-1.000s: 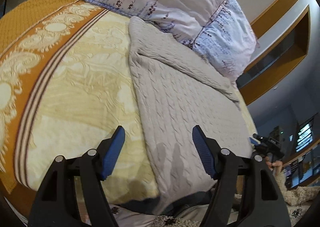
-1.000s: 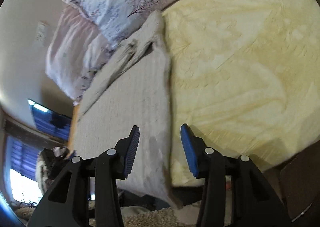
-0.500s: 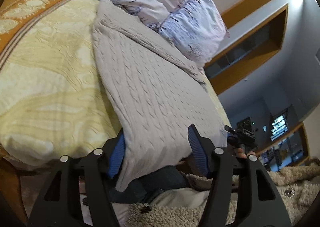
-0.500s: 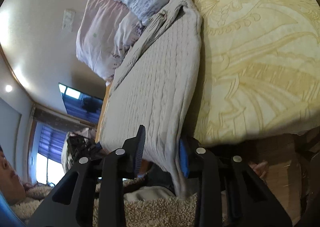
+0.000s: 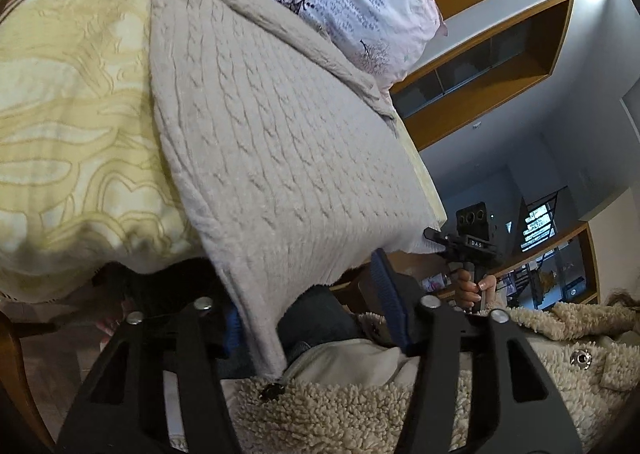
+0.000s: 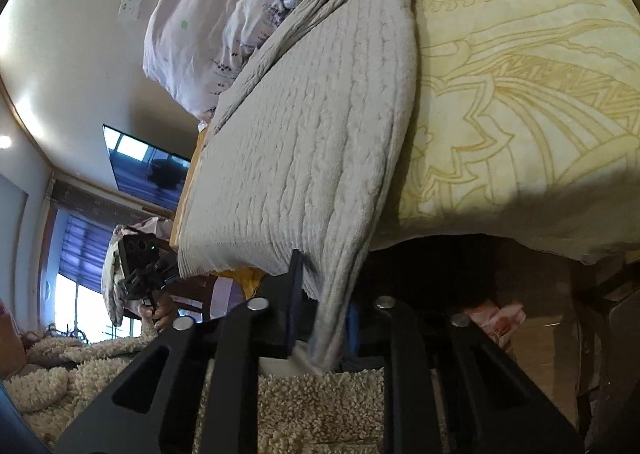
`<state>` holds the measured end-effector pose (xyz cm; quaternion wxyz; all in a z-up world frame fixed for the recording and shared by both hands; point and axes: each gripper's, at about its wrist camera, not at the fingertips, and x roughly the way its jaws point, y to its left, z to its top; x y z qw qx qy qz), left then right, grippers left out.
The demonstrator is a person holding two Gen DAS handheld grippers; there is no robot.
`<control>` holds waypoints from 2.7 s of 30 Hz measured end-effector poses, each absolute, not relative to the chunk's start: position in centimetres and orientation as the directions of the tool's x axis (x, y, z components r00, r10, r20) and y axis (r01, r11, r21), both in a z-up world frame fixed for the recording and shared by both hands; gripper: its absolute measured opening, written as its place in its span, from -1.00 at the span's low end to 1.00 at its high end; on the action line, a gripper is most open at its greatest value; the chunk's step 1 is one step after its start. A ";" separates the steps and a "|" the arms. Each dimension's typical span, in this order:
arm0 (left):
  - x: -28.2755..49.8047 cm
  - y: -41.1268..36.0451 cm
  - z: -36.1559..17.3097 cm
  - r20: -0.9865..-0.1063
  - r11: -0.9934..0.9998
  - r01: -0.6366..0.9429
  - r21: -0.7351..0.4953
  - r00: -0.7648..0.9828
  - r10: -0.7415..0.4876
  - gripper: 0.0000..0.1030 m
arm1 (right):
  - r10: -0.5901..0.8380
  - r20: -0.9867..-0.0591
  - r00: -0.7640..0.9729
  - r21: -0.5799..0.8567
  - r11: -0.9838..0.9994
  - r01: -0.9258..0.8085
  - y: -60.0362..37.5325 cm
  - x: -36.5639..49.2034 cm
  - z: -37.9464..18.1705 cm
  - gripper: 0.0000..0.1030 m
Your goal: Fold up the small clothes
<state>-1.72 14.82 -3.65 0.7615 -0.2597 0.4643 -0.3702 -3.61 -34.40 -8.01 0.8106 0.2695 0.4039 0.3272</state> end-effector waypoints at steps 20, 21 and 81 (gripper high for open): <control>-0.6 16.6 1.9 -0.479 0.629 0.433 -0.646 0.411 -0.775 -0.89 | 0.748 -0.262 0.610 0.539 0.638 -0.550 -34.2 -4.7 -0.2 -0.85; -0.3 16.8 2.3 -0.475 0.634 0.432 -0.642 0.426 -0.770 -0.89 | 0.735 -0.227 0.639 0.537 0.642 -0.547 -34.5 -4.5 0.4 -0.85; 23.5 17.7 4.2 -0.685 0.873 0.100 -0.477 0.581 -0.440 -0.16 | 0.270 -0.461 0.845 0.416 0.907 -0.064 -35.6 15.7 5.0 -0.20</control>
